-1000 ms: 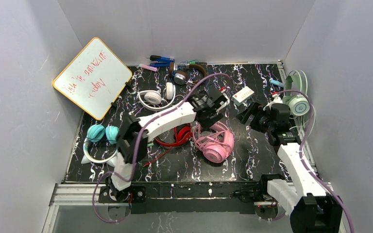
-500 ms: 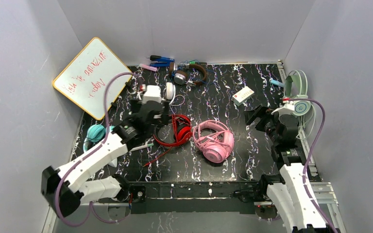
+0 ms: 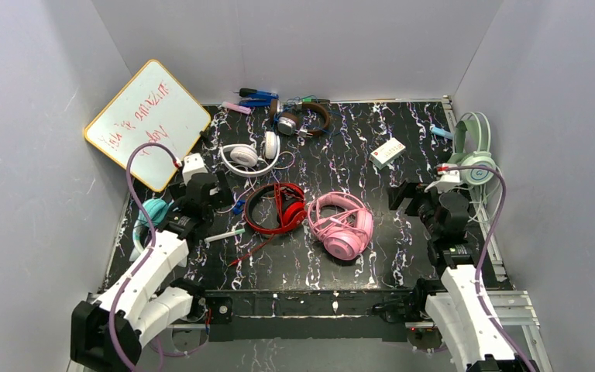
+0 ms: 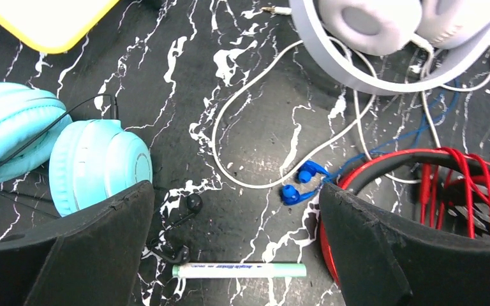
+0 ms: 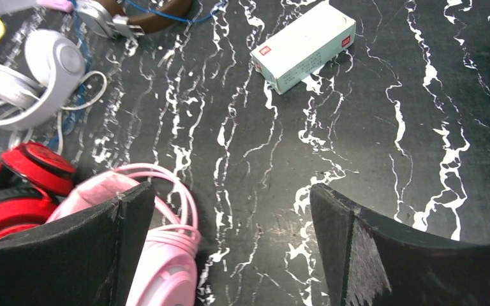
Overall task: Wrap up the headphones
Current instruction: Reset both arms
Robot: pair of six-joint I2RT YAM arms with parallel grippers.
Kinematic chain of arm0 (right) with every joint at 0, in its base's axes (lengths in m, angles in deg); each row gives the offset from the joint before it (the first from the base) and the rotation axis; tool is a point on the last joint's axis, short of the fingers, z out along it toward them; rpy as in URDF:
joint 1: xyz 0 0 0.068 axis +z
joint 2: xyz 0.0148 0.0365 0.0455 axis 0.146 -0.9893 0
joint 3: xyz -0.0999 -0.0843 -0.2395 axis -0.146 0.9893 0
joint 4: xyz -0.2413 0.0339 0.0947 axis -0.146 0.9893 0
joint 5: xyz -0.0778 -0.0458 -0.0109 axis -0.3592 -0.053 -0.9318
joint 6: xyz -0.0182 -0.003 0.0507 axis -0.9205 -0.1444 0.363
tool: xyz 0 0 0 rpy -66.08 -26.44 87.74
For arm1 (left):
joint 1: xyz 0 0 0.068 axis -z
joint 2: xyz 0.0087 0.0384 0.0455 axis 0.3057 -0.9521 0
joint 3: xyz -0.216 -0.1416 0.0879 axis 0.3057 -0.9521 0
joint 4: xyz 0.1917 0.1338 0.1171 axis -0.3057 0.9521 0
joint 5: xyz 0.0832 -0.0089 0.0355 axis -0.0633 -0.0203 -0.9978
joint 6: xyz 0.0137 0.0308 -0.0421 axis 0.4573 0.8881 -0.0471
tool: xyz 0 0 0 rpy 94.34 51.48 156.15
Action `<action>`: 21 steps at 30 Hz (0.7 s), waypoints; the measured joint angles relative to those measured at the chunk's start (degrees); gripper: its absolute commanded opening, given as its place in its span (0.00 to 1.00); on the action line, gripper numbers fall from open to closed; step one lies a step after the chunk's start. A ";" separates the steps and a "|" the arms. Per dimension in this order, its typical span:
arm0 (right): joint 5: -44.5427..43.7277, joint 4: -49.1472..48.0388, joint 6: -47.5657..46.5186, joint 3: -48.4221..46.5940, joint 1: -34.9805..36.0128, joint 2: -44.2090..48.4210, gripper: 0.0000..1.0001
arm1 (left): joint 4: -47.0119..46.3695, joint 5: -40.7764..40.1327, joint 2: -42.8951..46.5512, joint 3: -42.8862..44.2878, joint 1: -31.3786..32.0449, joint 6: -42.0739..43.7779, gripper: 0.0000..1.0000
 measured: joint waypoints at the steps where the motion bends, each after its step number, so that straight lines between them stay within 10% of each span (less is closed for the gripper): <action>1: -0.09 -1.38 -1.33 1.01 0.02 -0.31 0.99 | -0.87 0.44 -0.68 -0.44 -1.49 -0.39 0.98; 21: -10.21 -45.92 -10.78 11.34 -0.13 -42.84 0.97 | -39.82 -3.39 -16.13 -16.15 -7.82 6.80 0.98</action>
